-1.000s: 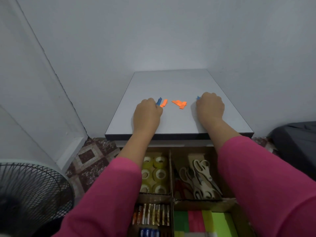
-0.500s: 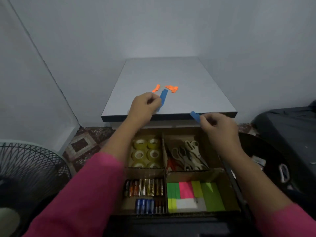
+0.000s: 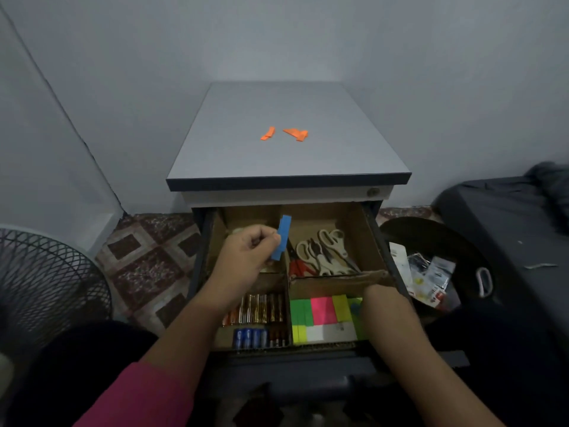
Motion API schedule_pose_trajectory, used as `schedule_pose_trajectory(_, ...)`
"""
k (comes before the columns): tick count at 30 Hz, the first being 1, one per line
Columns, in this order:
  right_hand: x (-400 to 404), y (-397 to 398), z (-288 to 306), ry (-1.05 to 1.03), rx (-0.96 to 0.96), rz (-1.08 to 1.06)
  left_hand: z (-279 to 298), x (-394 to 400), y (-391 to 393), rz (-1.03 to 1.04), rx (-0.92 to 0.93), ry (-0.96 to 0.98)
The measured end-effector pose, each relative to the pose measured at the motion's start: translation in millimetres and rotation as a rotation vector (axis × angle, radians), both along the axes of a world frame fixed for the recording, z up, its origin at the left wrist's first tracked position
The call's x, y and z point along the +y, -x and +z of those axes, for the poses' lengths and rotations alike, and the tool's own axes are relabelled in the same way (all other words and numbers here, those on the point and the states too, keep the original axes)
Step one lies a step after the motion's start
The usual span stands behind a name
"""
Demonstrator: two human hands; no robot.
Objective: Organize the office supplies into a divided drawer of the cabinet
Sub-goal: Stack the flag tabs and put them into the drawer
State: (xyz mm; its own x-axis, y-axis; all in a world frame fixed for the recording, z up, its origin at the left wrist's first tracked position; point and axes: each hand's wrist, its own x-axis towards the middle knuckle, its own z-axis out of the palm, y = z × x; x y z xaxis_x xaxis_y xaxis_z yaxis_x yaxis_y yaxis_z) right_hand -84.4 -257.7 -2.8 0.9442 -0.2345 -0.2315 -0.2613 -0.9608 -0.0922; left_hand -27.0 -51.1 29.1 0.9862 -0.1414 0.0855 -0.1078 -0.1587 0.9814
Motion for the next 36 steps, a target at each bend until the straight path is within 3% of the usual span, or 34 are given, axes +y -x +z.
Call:
schedule_pose_trajectory(12,0,-2,16,-0.006,0.17,-0.045,-11,-3,-3,-0.095,-0.017,-0.029)
schedule_pose_trajectory(16,-15,0,41,-0.071,0.123,-0.091,-3,-11,9,-0.291,-0.076,-0.276)
schedule_pose_trajectory(18,-26,4,56,-0.243,0.058,-0.172,-2,-27,16,-0.438,-0.134,-0.441)
schedule_pose_trajectory(21,-33,16,78,-0.546,-0.045,-0.314,-9,-58,20,-0.62,-0.365,-0.83)
schedule_pose_trajectory(25,-39,22,85,-0.611,-0.131,-0.316,-12,-102,21,-0.854,-0.687,-1.203)
schedule_pose_trajectory(29,-44,19,82,-0.668,-0.109,-0.386,-20,-129,16,-0.969,-0.809,-1.329)
schedule_pose_trajectory(34,-55,13,74,-0.663,-0.03,-0.396,-22,-131,13,-0.974,-0.771,-1.348)
schedule_pose_trajectory(36,-57,14,67,-0.629,-0.087,-0.35,-22,-123,9,-0.941,-0.73,-1.297)
